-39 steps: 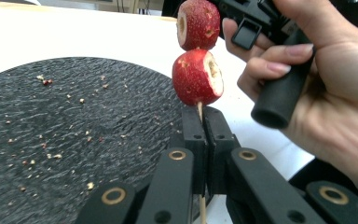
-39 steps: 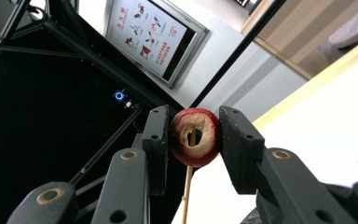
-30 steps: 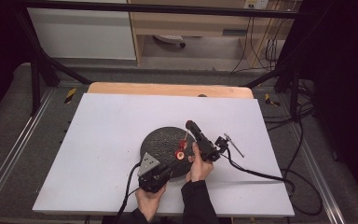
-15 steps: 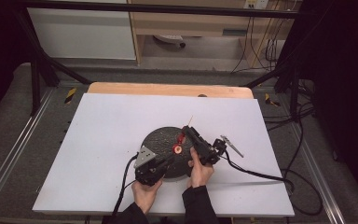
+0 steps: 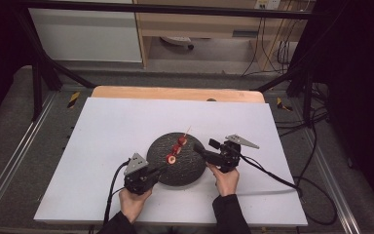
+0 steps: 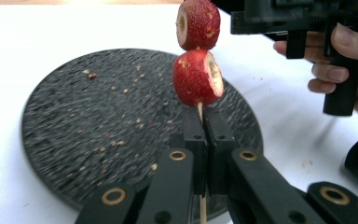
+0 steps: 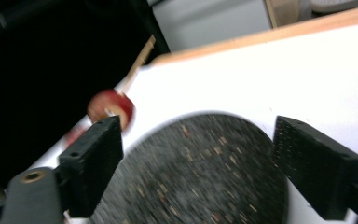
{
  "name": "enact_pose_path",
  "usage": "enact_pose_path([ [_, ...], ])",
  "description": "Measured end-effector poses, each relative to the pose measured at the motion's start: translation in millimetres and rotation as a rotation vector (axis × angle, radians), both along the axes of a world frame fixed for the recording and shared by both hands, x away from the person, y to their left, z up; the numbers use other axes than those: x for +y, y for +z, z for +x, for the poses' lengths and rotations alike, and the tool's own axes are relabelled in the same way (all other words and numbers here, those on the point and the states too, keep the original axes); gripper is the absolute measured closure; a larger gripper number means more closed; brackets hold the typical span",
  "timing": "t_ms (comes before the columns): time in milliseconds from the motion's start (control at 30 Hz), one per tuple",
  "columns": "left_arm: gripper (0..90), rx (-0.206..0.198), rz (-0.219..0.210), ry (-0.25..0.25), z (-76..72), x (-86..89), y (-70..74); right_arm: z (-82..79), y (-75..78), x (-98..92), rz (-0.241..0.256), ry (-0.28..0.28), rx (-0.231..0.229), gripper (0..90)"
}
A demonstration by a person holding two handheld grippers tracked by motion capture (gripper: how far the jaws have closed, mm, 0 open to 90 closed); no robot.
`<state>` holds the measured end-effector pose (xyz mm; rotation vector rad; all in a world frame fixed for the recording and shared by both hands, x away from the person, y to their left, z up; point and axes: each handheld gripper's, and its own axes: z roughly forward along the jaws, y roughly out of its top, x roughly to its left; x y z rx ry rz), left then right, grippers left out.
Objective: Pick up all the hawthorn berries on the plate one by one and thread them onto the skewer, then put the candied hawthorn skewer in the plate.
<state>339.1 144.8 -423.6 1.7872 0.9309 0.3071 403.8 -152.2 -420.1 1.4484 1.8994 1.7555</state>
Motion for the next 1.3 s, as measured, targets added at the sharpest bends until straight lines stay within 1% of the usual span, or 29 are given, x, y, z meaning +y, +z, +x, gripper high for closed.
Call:
enact_pose_path([
  [33,88.1,0.005,0.008,-0.007,0.6,2.9,0.4,0.5,-1.4,-1.1,-0.041,0.022,0.001,13.5],
  [100,88.1,0.017,0.027,-0.024,2.6,7.6,1.0,0.9,-4.2,-3.1,-0.107,0.059,0.004,10.7],
  [167,88.1,0.019,0.052,-0.029,4.5,11.8,1.7,0.4,-7.2,-6.1,-0.166,0.1,0.01,7.6],
  [200,88.1,0.024,0.059,-0.034,5.6,13.7,2.2,-0.1,-8.8,-8.0,-0.193,0.117,0.013,6.4],
  [267,88.1,0.032,0.078,-0.042,8.5,16.9,3.6,-0.9,-11.3,-12.2,-0.238,0.153,0.038,4.0],
  [300,88.1,0.04,0.085,-0.047,9.6,18.2,4.5,-2.1,-12.6,-14.6,-0.262,0.169,0.046,4.2],
  [333,88.1,0.045,0.093,-0.053,10.9,19.1,5.5,-3.8,-14.1,-17.4,-0.289,0.185,0.051,3.8],
  [367,88.1,0.047,0.11,-0.058,12.1,19.9,6.5,-5.7,-15.8,-20.7,-0.313,0.195,0.05,3.5],
  [467,88.1,0.054,0.144,-0.068,16.7,20.7,9.6,-12.5,-21.1,-32.8,-0.349,0.226,0.056,3.3],
  [533,88.1,0.07,0.149,-0.076,21.6,20.7,11.2,-17.8,-24.6,-41.4,-0.373,0.236,0.046,3.2],
  [600,88.1,0.083,0.16,-0.08,26.2,20.4,12.8,-23.6,-27.6,-49.7,-0.398,0.238,0.046,2.9],
  [633,88.0,0.089,0.168,-0.084,28.4,19.9,13.6,-27.0,-28.4,-53.8,-0.406,0.235,0.054,2.7],
  [800,88.0,0.12,0.207,-0.091,38.9,14.6,16.7,-39.7,-29.2,-75.0,-0.402,0.232,0.042,2.4],
  [867,88.0,0.124,0.23,-0.092,42.3,11.4,17.2,-44.2,-30.0,-81.1,-0.4,0.236,0.03,2.2],
  [967,88.1,0.133,0.261,-0.092,49.2,6.5,16.8,-48.2,-31.5,-88.9,-0.413,0.234,0.031,2.1],
  [1000,88.1,0.141,0.271,-0.094,51.6,4.6,15.9,-48.9,-31.9,-90.6,-0.42,0.234,0.028,2.3],
  [1067,88.1,0.158,0.288,-0.095,55.9,0.6,13.3,-49.7,-32.5,-93.3,-0.421,0.226,0.035,2.2],
  [1133,88.1,0.162,0.31,-0.093,59.2,-2.9,9.8,-50.1,-33.0,-95.5,-0.42,0.227,0.031,2.2],
  [1167,88.1,0.167,0.316,-0.09,60.4,-4.5,7.9,-50.9,-32.9,-96.0,-0.426,0.222,0.037,2.2],
  [1200,88.0,0.176,0.322,-0.093,61.6,-5.5,6.0,-51.1,-33.3,-96.7,-0.432,0.222,0.033,2.1],
  [1233,88.0,0.184,0.333,-0.097,62.5,-6.5,4.3,-51.5,-33.8,-97.1,-0.428,0.222,0.031,2.1],
  [1300,88.0,0.187,0.353,-0.089,63.0,-9.1,1.0,-52.0,-34.7,-98.5,-0.428,0.223,0.031,2.1],
])
